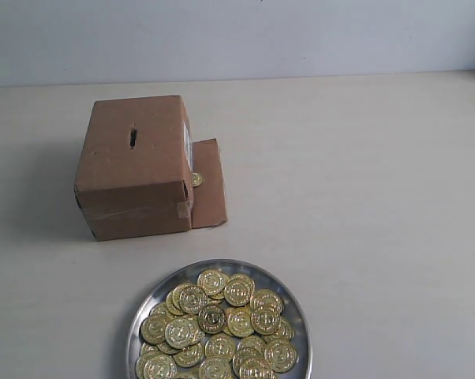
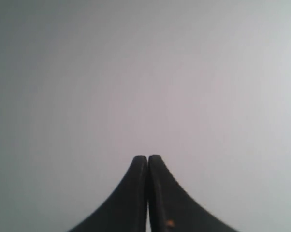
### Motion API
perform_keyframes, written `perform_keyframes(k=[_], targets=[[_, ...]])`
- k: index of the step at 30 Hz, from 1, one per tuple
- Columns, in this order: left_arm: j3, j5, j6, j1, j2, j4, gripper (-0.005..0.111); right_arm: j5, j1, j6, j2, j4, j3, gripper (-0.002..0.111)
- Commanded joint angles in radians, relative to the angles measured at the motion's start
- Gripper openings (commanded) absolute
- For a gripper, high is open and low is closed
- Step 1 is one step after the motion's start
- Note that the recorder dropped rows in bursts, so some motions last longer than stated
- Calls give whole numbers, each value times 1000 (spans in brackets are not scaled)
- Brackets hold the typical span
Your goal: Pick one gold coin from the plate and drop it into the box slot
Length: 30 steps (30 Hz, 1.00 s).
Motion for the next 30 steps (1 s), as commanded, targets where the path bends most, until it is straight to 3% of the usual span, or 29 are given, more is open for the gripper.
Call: perform_keyframes(k=[1, 5, 11, 30], targets=[[70, 10, 2, 65, -82, -2, 0, -1, -134, -6, -78, 8, 75, 0], [212, 10, 1, 111, -176, -2, 0, -1, -206, -6, -161, 13, 183, 0], [416, 6, 1, 111, -286, -2, 0, -1, -210, -6, -246, 13, 380, 0], [780, 7, 0, 111, -348, -2, 0, 10, -210, -6, -349, 13, 935, 0]])
